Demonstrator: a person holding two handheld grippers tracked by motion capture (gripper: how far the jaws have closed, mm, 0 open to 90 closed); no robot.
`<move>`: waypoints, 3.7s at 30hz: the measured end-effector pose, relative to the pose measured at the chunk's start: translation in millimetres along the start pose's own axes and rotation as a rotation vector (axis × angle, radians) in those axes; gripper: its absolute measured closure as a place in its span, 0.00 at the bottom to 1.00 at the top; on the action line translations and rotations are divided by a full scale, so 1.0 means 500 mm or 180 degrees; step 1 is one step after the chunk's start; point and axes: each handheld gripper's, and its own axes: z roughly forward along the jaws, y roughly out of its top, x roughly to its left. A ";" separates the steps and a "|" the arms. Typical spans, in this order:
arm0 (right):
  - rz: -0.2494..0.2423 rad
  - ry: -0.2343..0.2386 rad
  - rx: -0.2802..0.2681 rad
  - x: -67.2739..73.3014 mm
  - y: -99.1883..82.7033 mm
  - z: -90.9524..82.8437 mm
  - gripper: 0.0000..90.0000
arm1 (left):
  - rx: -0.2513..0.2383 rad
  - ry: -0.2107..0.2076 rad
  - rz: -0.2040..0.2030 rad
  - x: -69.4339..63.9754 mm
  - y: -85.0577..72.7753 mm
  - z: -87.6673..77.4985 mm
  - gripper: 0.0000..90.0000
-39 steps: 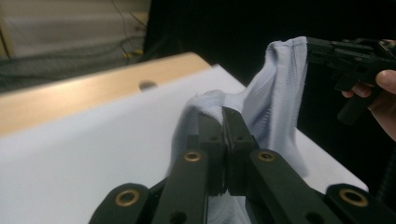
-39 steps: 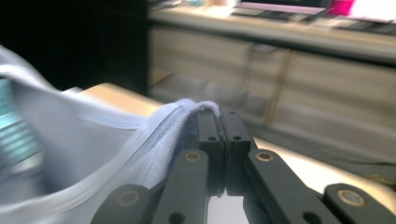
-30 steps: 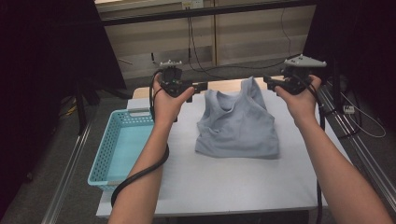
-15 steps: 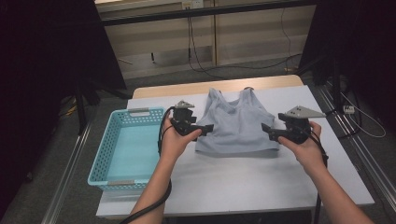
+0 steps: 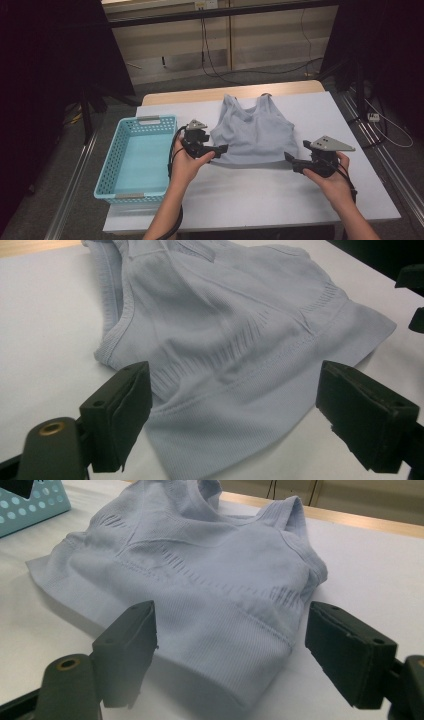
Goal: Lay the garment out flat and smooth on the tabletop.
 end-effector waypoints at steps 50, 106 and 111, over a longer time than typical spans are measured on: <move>0.0047 -0.0115 0.0289 -0.020 -0.047 0.007 0.41 | 0.0120 -0.0082 0.0057 0.004 -0.037 0.007 0.15; 0.0131 -0.0056 0.0169 -0.051 -0.033 -0.001 0.97 | 0.0487 0.0062 0.0156 0.007 -0.093 0.046 0.25; 0.0126 -0.0097 0.0214 -0.051 -0.040 0.004 0.89 | 0.0545 0.0112 0.0073 0.009 -0.097 0.052 0.39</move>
